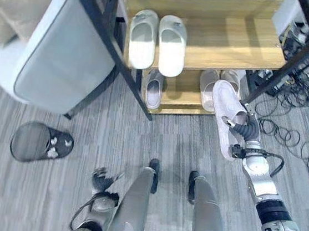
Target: Arrange the slippers neatly on the shoe rack.
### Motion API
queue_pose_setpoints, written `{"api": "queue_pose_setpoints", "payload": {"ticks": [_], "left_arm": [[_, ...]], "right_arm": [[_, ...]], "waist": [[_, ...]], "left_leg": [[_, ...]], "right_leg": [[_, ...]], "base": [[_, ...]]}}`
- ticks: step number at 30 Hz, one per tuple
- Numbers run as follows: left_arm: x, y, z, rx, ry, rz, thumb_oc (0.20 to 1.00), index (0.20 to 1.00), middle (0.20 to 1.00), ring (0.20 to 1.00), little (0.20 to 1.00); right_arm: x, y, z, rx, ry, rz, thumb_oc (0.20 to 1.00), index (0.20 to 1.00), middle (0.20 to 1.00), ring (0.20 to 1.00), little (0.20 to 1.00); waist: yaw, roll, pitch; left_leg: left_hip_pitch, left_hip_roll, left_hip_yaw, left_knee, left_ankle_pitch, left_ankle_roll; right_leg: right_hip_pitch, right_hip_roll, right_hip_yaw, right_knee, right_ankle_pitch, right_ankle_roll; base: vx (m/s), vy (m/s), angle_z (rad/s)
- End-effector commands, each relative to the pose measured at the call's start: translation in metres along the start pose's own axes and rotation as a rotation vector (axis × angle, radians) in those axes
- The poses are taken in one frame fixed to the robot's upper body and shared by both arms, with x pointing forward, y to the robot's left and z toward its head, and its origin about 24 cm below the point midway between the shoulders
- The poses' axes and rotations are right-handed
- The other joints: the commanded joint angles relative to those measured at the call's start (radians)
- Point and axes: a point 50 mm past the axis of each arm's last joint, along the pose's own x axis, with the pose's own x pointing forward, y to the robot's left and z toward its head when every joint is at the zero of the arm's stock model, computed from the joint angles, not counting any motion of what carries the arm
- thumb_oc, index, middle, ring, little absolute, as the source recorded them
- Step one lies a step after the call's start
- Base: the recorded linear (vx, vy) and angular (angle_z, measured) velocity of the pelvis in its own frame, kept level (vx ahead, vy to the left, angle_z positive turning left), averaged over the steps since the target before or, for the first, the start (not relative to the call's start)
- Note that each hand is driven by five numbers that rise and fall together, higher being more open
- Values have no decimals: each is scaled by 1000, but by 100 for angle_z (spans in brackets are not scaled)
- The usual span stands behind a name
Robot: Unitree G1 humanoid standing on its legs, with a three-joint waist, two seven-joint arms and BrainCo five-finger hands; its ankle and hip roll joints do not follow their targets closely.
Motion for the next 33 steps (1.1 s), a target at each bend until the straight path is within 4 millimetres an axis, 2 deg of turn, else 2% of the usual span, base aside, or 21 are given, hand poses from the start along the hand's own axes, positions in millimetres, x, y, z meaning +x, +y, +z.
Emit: {"api": "queue_pose_setpoints", "payload": {"ticks": [1,2,3,4,5,6,7,11,14,16,18,19,20,22,24,26,29,30,33], "left_arm": [[14,4,32,-171,-46,36,1000,1000,1000,1000,1000],[16,6,37,-206,-51,49,1000,1000,1000,1000,1000],[23,15,49,-309,-62,89,1000,1000,1000,1000,1000],[23,15,49,-309,-62,89,1000,1000,1000,1000,1000],[32,26,66,-424,-80,135,1000,1000,1000,1000,1000],[35,29,75,-464,-96,140,1000,1000,1000,1000,1000],[37,33,80,-505,-104,152,1000,1000,1000,1000,1000],[45,43,119,-686,-164,139,1000,1000,1000,1000,1000],[45,43,144,-740,-222,116,1000,1000,1000,1000,1000],[41,37,150,-669,-274,96,1000,1000,1000,1000,1000],[38,34,153,-678,-299,89,1000,1000,1000,1000,1000],[36,33,154,-689,-313,77,1000,1000,1000,1000,1000],[36,33,152,-679,-313,74,1000,1000,1000,1000,1000],[32,35,161,-697,-375,54,1000,1000,1000,1000,1000],[32,37,160,-681,-392,48,1000,1000,1000,1000,1000],[35,40,148,-561,-384,87,1000,1000,1000,1000,1000],[37,41,138,-550,-351,100,1000,1000,1000,1000,1000],[36,38,129,-536,-333,94,1000,1000,1000,1000,1000],[35,35,121,-489,-323,82,1000,1000,1000,1000,1000]], "right_arm": [[28,0,52,-11,-245,-11,200,200,200,200,200],[32,0,56,-21,-257,-11,200,200,200,200,200],[42,-1,71,-29,-295,-15,200,200,200,200,200],[42,-1,71,-29,-295,-15,200,200,200,200,200],[53,-3,87,-42,-334,-25,200,200,200,200,200],[58,-5,96,-47,-354,-34,200,200,200,200,200],[64,-6,104,-49,-373,-41,200,200,200,200,200],[91,-15,154,-75,-467,-82,200,200,200,200,200],[114,-14,186,-92,-486,-115,200,200,200,200,200],[120,-17,209,-80,-533,-143,200,200,200,200,200],[125,-20,236,-82,-575,-155,200,200,200,200,200],[134,-19,243,-85,-535,-171,200,200,200,200,200],[138,-18,248,-84,-524,-169,200,200,200,200,200],[149,-24,259,-126,-504,-201,200,200,200,200,200],[155,-30,266,-189,-499,-236,200,200,200,200,200],[165,-44,277,-190,-436,-290,200,200,200,200,200],[166,-58,284,-177,-447,-315,200,200,200,200,200],[164,-65,298,-148,-486,-346,200,200,200,200,200],[164,-72,308,-128,-474,-366,200,200,200,200,200]], "waist": [[10,-28,-75],[12,-30,-79],[18,-35,-89],[18,-35,-90],[23,-39,-89],[24,-40,-90],[25,-39,-89],[28,-42,-89],[29,-42,-68],[35,-49,-2],[45,-51,74],[55,-46,124],[58,-44,148],[72,-45,218],[77,-38,246],[76,-37,288],[81,-35,317],[88,-33,341],[92,-30,354]], "left_leg": [[-167,28,-26,196,-80,27],[-200,29,-26,238,-94,28],[-282,29,-22,325,-127,29],[-283,29,-22,325,-127,29],[-364,28,-16,413,-152,29],[-410,29,-11,457,-161,30],[-442,28,-9,516,-207,32],[-635,34,0,703,-247,26],[-771,31,-22,857,-283,14],[-773,36,-26,948,-314,6],[-773,29,-34,1053,-337,1],[-773,20,-38,1115,-351,1],[-773,17,-40,1148,-357,1],[-773,6,-43,1235,-377,-2],[-773,-1,-40,1276,-391,-4],[-773,-9,-32,1346,-419,-9],[-773,-11,-25,1380,-432,-9],[-773,-11,-18,1410,-451,-3],[-773,-12,-12,1430,-467,2]], "right_leg": [[-40,-27,49,-9,18,44],[-74,-26,53,28,8,44],[-159,-28,52,109,-20,35],[-160,-28,52,109,-20,35],[-249,-29,54,205,-46,31],[-296,-30,57,248,-56,30],[-335,-38,51,308,-97,28],[-540,-39,56,507,-135,24],[-688,-32,89,683,-172,24],[-715,-23,128,806,-198,27],[-725,-17,164,922,-215,35],[-726,-11,189,997,-223,41],[-727,-10,197,1030,-227,43],[-724,4,230,1125,-242,58],[-724,10,240,1172,-251,63],[-718,17,252,1232,-257,77],[-716,13,263,1264,-261,81],[-715,8,272,1282,-260,85],[-714,4,278,1290,-258,89]], "base": [[-49,-86,14],[-42,-83,-10],[-13,-31,-5],[-28,-51,-5],[0,0,0],[40,-26,1],[38,-16,2],[18,-37,7],[85,-51,5],[109,-34,11],[104,-7,11],[119,13,3],[98,14,7],[84,3,6],[64,28,11],[43,64,15],[14,61,0],[6,60,0],[15,82,-2]]}}
